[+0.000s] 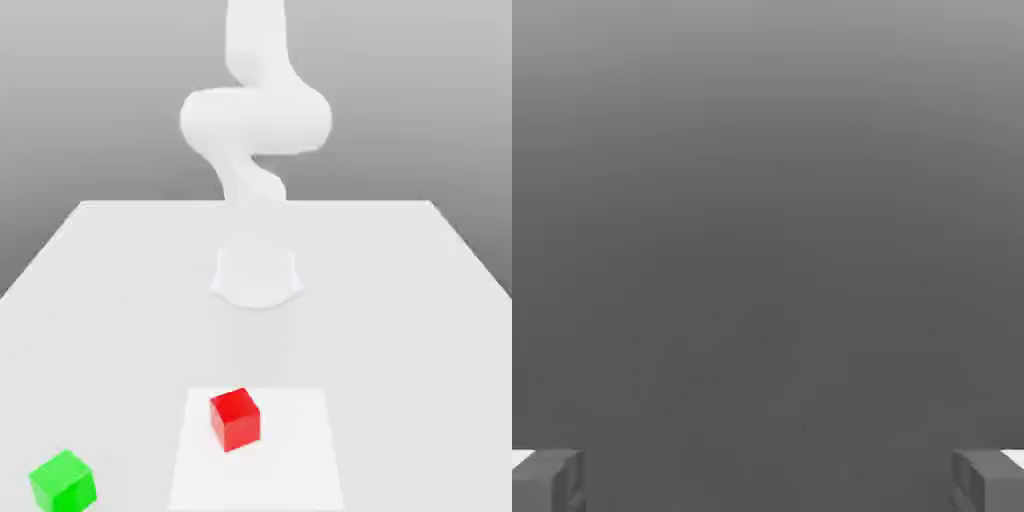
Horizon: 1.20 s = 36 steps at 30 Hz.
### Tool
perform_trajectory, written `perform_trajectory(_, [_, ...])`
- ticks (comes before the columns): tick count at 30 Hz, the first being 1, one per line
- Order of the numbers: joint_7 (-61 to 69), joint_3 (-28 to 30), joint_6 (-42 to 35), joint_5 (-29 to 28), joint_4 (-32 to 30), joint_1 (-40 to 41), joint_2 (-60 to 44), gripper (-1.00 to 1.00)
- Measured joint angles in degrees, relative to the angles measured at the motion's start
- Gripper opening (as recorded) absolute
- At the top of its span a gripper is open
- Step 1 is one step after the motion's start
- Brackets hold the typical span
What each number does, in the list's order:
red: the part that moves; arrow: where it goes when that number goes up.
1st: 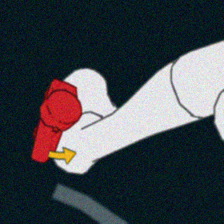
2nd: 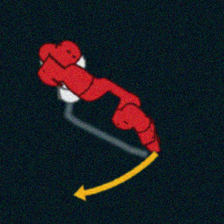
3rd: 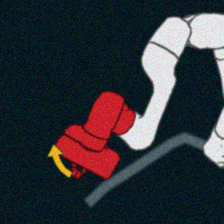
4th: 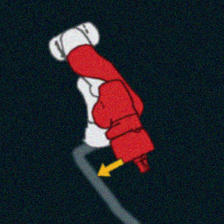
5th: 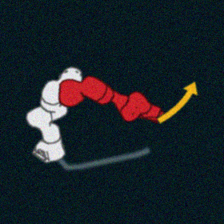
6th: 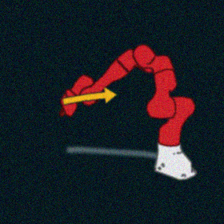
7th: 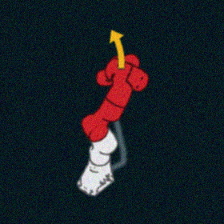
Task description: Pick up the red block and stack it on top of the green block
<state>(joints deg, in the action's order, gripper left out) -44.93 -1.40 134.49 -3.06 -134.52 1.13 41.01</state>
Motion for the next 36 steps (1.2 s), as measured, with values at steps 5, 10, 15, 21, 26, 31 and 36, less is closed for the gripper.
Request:
perform_trajectory(5, [2.52,-1.11,5.94,-6.33,-6.0,1.91,-11.53,0.0])
perform_trajectory(10, [6.97,0.07,11.91,-9.79,-11.87,2.99,-22.71,0.0])
perform_trajectory(15, [15.09,2.36,18.37,-8.13,-17.89,2.72,-33.09,0.0])
perform_trajectory(21, [29.13,2.11,25.97,2.63,-23.3,2.06,-43.06,0.0])
perform_trajectory(26, [30.31,1.8,31.65,4.01,-22.52,2.3,-49.66,0.0])
perform_trajectory(31, [30.41,1.77,36.3,3.92,-21.95,2.34,-55.21,-1.0])
perform_trajectory(36, [30.28,1.76,36.76,3.75,-21.9,2.38,-55.86,-1.0])
